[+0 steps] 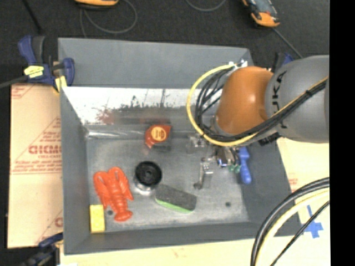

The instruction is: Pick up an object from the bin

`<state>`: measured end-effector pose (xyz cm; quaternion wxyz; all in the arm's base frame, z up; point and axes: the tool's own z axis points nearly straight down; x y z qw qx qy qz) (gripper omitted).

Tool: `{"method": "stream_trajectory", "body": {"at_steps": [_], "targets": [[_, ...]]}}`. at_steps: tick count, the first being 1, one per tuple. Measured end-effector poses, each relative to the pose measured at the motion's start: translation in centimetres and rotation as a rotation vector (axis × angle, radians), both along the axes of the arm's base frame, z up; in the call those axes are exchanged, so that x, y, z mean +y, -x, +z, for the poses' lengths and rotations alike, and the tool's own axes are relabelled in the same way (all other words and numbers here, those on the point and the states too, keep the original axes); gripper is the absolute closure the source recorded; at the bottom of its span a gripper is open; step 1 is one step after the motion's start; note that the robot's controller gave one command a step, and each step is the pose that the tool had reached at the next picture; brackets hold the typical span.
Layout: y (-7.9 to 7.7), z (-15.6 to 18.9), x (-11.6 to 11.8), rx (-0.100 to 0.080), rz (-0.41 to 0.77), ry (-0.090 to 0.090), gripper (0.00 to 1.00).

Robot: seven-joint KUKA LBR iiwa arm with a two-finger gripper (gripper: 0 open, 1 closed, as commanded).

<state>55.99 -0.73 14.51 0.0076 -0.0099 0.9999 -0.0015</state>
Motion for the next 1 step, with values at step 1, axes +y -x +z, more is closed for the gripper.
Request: {"method": "stream_trajectory", "body": {"at_steps": [1], "targets": [[1.50, -2.61, 3.85, 0.019, 0.097, -0.001, 0.00]]}}
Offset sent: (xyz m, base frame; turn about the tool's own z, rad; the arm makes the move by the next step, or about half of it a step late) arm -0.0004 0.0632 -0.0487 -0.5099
